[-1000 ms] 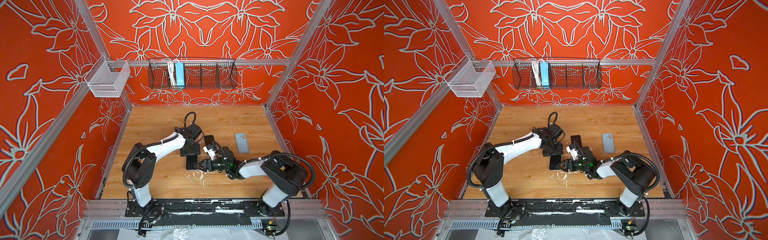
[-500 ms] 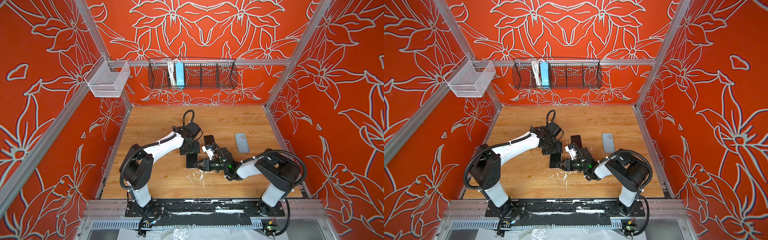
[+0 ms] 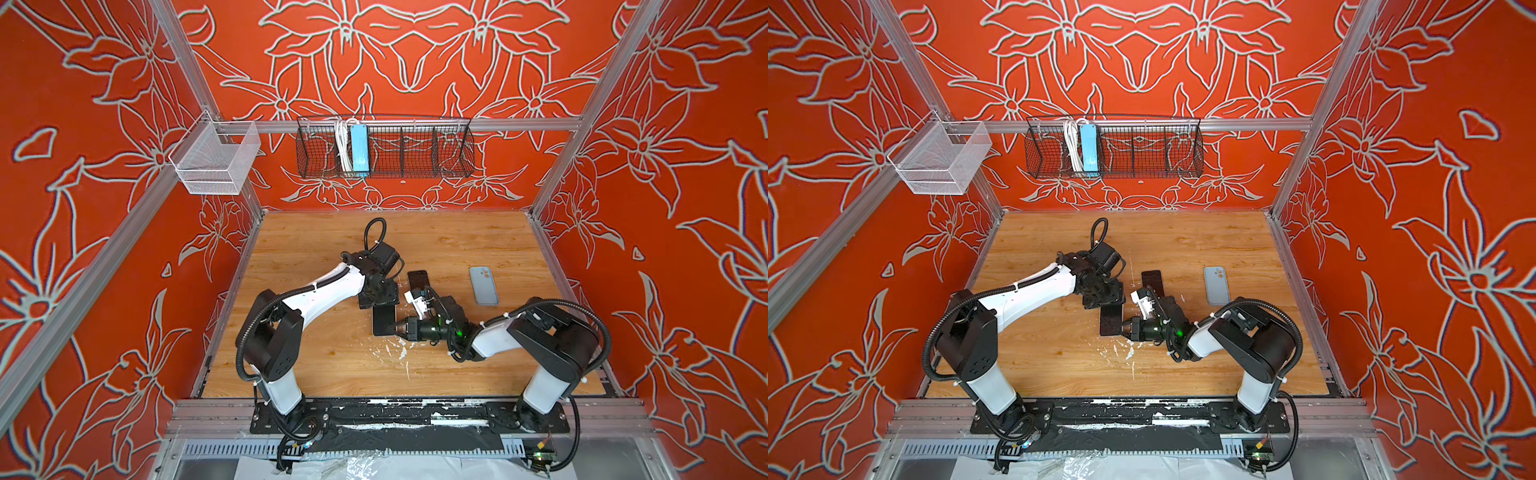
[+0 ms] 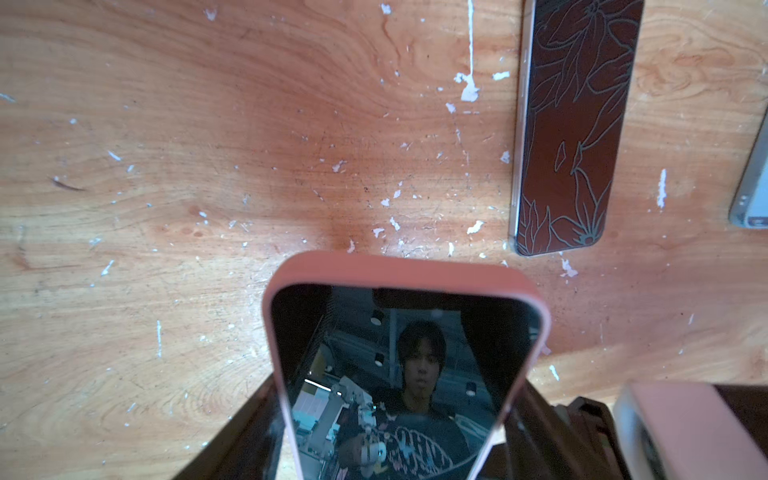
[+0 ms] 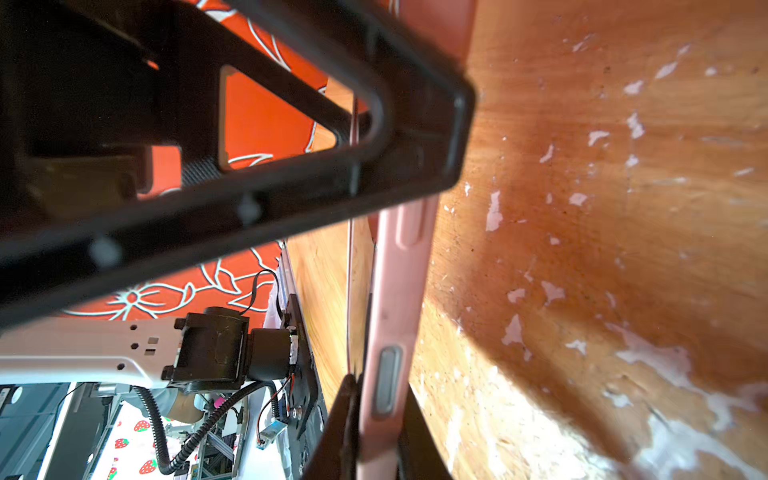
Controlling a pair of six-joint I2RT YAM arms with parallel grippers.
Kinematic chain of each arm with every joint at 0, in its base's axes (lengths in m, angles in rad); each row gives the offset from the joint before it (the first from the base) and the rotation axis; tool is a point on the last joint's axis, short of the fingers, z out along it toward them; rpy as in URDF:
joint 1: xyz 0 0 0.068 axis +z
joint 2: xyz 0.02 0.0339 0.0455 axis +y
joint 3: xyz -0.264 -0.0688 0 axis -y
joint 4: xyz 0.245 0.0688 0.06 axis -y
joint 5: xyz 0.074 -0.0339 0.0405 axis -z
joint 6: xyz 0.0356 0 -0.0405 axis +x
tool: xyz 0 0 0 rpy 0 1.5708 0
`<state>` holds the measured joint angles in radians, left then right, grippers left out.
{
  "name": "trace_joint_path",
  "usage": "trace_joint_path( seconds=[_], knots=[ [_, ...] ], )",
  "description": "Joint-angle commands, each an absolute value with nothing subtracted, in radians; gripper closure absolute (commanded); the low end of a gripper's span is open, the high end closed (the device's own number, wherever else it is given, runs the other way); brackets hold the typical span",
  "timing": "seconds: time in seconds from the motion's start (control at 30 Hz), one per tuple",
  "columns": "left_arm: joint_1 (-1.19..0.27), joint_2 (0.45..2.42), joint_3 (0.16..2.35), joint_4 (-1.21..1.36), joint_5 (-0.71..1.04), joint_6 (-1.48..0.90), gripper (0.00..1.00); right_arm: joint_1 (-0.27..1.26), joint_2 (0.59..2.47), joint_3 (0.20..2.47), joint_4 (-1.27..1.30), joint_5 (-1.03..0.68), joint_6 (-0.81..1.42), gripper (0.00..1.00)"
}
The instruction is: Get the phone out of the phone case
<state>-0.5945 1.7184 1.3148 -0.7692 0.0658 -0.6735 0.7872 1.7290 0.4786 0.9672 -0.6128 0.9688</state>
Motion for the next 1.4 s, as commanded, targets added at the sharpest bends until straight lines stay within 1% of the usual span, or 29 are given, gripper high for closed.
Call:
trace_joint_path(
  seconds=[0.0,0.1,0.27,0.43,0.53,0.63,0.67,0.8,0.83,1.03,1.1,1.17,1.23,1.37],
  knots=[
    [-0.587,1.686,1.31,-0.756,0.06,-0.703,0.6,0.802,1.739,0.487,1.04,-0.602,0.97,0.91],
    [-0.585,1.681,1.308,-0.755,0.06,-0.701,0.6,0.803,1.74,0.486,1.053,-0.593,0.991,0.94],
    [-0.58,1.663,1.295,-0.745,0.06,-0.701,0.56,0.802,1.723,0.476,1.095,-0.574,1.038,0.94],
    [-0.567,1.628,1.289,-0.741,0.07,-0.693,0.42,0.803,1.656,0.471,1.064,-0.545,1.061,0.94],
    [-0.558,1.597,1.282,-0.735,0.083,-0.685,0.24,0.803,1.608,0.472,1.028,-0.533,1.06,0.94],
    [-0.543,1.567,1.273,-0.718,0.119,-0.677,0.11,0.802,1.576,0.473,1.004,-0.528,1.054,0.94],
    [-0.539,1.558,1.269,-0.712,0.131,-0.675,0.08,0.803,1.569,0.474,0.989,-0.527,1.053,0.94],
    [-0.533,1.522,1.259,-0.684,0.169,-0.667,0.0,0.802,1.568,0.474,0.99,-0.526,1.057,0.94],
    [-0.531,1.515,1.259,-0.678,0.179,-0.663,0.02,0.802,1.568,0.474,0.992,-0.526,1.057,0.94],
    [-0.48,1.423,1.231,-0.63,0.275,-0.604,0.03,0.798,1.527,0.474,0.953,-0.531,1.035,0.94],
    [-0.434,1.377,1.196,-0.58,0.371,-0.589,0.03,0.794,1.505,0.473,0.931,-0.535,1.023,0.94],
    [-0.373,1.324,1.139,-0.486,0.52,-0.586,0.03,0.785,1.483,0.473,0.912,-0.557,1.012,0.94],
    [-0.316,1.279,1.079,-0.403,0.623,-0.598,0.03,0.774,1.465,0.481,0.892,-0.591,1.003,0.94],
    [-0.244,1.205,1.006,-0.318,0.713,-0.572,0.03,0.74,1.429,0.514,0.84,-0.717,0.99,0.94]
  ],
)
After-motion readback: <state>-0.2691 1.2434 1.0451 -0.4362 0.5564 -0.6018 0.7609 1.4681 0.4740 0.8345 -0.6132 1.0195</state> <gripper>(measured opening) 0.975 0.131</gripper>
